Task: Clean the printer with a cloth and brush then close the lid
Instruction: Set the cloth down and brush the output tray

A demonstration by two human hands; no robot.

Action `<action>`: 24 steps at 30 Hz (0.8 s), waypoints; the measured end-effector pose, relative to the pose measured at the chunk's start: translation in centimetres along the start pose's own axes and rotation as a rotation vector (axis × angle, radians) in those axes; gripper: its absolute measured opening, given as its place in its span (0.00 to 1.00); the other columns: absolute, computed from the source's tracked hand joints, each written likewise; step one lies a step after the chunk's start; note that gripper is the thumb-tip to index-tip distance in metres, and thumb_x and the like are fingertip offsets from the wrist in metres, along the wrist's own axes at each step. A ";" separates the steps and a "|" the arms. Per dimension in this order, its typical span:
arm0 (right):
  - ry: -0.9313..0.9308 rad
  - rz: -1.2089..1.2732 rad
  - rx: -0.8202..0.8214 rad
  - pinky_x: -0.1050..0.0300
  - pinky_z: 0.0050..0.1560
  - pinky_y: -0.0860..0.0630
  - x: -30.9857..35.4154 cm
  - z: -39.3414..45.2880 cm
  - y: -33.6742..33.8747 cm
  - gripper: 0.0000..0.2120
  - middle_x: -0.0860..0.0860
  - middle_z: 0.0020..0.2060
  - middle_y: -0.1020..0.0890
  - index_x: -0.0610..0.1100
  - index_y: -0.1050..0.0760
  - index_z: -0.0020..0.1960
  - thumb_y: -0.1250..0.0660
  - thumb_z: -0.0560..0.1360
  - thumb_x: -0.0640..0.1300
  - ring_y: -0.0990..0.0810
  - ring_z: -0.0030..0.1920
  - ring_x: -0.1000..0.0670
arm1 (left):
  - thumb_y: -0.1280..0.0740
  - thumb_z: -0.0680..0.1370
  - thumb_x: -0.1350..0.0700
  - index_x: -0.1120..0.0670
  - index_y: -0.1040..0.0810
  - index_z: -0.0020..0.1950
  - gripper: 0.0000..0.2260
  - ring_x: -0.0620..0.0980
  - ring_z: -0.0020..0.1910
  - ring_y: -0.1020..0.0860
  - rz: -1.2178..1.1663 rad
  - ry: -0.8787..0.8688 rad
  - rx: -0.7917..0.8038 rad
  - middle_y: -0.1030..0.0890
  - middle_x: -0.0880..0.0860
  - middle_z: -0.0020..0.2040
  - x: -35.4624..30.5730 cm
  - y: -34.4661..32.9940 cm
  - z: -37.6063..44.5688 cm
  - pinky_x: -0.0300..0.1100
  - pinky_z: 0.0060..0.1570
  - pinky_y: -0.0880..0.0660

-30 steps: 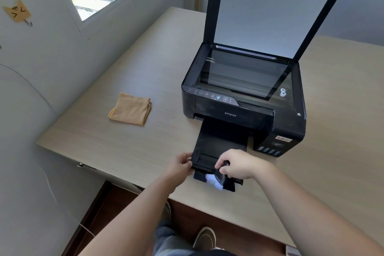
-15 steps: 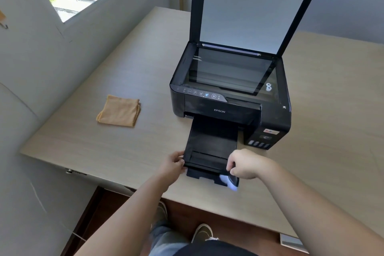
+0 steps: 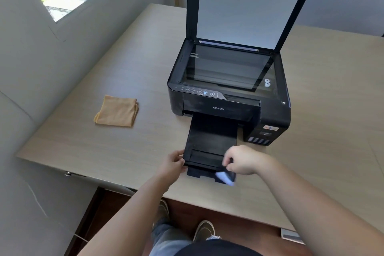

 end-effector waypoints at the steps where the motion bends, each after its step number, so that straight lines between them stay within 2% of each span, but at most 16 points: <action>1: -0.061 -0.065 0.018 0.46 0.53 0.21 -1.2 -0.7 0.5 0.12 0.42 0.51 0.17 0.39 0.20 0.49 0.37 0.69 0.40 0.20 0.52 0.40 | 0.45 0.82 0.65 0.54 0.27 0.67 0.17 0.51 0.51 0.18 0.008 -0.003 0.003 0.18 0.55 0.54 0.0 0.0 -0.1 0.43 0.55 0.22; 3: -0.180 -0.138 0.012 0.51 0.49 0.20 -2.6 -1.8 2.0 0.10 0.45 0.47 0.16 0.42 0.19 0.47 0.35 0.68 0.39 0.19 0.46 0.43 | 0.45 0.82 0.65 0.54 0.27 0.67 0.17 0.52 0.51 0.17 0.010 -0.007 0.005 0.18 0.55 0.54 0.0 0.2 0.0 0.43 0.55 0.22; 6: -0.207 -0.077 -0.191 0.53 0.39 0.24 -2.1 -2.0 4.5 0.10 0.44 0.47 0.16 0.41 0.19 0.45 0.36 0.67 0.36 0.19 0.41 0.45 | 0.45 0.82 0.65 0.55 0.27 0.67 0.16 0.52 0.50 0.17 0.003 -0.009 0.017 0.18 0.56 0.54 -0.3 0.1 0.0 0.43 0.54 0.21; 8: -0.143 -0.012 -0.276 0.55 0.41 0.25 -0.5 -1.4 4.7 0.12 0.43 0.51 0.17 0.43 0.20 0.51 0.36 0.70 0.38 0.18 0.46 0.43 | 0.45 0.82 0.65 0.55 0.27 0.67 0.16 0.51 0.48 0.17 0.001 -0.007 0.020 0.18 0.55 0.53 -0.3 0.1 -0.1 0.42 0.52 0.21; 10: -0.112 -0.007 -0.253 0.53 0.48 0.21 1.1 -0.6 2.9 0.13 0.46 0.53 0.19 0.48 0.21 0.54 0.37 0.72 0.41 0.19 0.49 0.43 | 0.45 0.82 0.65 0.55 0.28 0.67 0.16 0.50 0.48 0.18 0.002 -0.004 0.012 0.18 0.56 0.53 -0.1 0.3 -0.1 0.41 0.51 0.21; 12: -0.111 -0.024 -0.231 0.52 0.49 0.21 1.5 0.1 0.9 0.12 0.46 0.52 0.20 0.48 0.21 0.55 0.38 0.73 0.42 0.20 0.49 0.43 | 0.45 0.82 0.66 0.56 0.28 0.68 0.16 0.52 0.50 0.18 -0.003 -0.003 0.013 0.18 0.57 0.54 0.1 0.2 0.1 0.42 0.52 0.21; 16: -0.117 0.127 -0.348 0.54 0.53 0.24 1.1 1.4 -0.8 0.14 0.48 0.57 0.22 0.49 0.25 0.61 0.41 0.78 0.45 0.23 0.55 0.45 | 0.45 0.82 0.65 0.56 0.28 0.69 0.17 0.52 0.53 0.18 0.000 -0.001 0.003 0.18 0.56 0.55 0.2 0.1 0.1 0.45 0.55 0.21; 20: 0.015 0.278 -0.329 0.53 0.59 0.26 3.5 2.7 -1.8 0.15 0.49 0.61 0.22 0.51 0.25 0.63 0.40 0.79 0.45 0.24 0.59 0.46 | 0.45 0.82 0.65 0.55 0.27 0.67 0.16 0.51 0.51 0.17 0.003 -0.002 -0.006 0.18 0.56 0.55 0.2 -0.1 0.0 0.42 0.51 0.21; 22: 0.034 0.221 -0.307 0.52 0.57 0.25 4.0 2.8 -1.6 0.14 0.49 0.59 0.22 0.51 0.25 0.63 0.40 0.78 0.46 0.24 0.58 0.45 | 0.46 0.82 0.66 0.56 0.27 0.67 0.16 0.51 0.50 0.17 0.000 -0.005 -0.007 0.18 0.56 0.55 0.2 -0.1 0.0 0.42 0.51 0.21; 24: -0.026 0.054 -0.305 0.54 0.48 0.24 3.3 2.2 -0.7 0.12 0.46 0.52 0.21 0.47 0.24 0.57 0.40 0.77 0.48 0.22 0.52 0.41 | 0.46 0.82 0.65 0.56 0.27 0.68 0.16 0.51 0.52 0.17 0.006 -0.010 0.001 0.18 0.56 0.55 0.3 -0.1 0.1 0.44 0.54 0.21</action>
Point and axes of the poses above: each hand's wrist, its own z-axis towards the middle knuckle, its own y-axis out of the back of the hand, x = y × z, the point moved 4 cm from there along z, towards the middle knuckle
